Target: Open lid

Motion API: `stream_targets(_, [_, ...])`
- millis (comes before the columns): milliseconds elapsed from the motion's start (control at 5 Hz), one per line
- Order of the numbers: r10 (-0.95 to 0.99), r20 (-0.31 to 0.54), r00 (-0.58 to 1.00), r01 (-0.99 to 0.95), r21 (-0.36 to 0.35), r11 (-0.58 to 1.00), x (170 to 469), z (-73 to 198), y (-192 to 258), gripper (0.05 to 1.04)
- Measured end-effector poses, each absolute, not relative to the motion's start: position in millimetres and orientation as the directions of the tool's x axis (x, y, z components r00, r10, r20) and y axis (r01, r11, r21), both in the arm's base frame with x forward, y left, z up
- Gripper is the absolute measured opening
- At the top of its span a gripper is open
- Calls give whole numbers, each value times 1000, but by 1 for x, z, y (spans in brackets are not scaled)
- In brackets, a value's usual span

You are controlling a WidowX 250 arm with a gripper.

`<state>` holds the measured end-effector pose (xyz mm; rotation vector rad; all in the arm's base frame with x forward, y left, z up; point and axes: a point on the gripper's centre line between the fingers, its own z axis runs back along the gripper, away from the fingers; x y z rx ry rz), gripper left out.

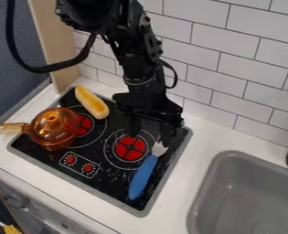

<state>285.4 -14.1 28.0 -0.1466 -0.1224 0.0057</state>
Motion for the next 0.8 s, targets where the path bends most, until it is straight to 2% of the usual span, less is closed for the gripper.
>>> stream_targets(200, [14,96,995,0,-149,989,282,21,-15,1000])
stream_targets(600, [156,77,985,-141,-169,975,276,18,22,1000])
stream_targets(800, [250,87,964,-235,-152,960,270,22,50,1000])
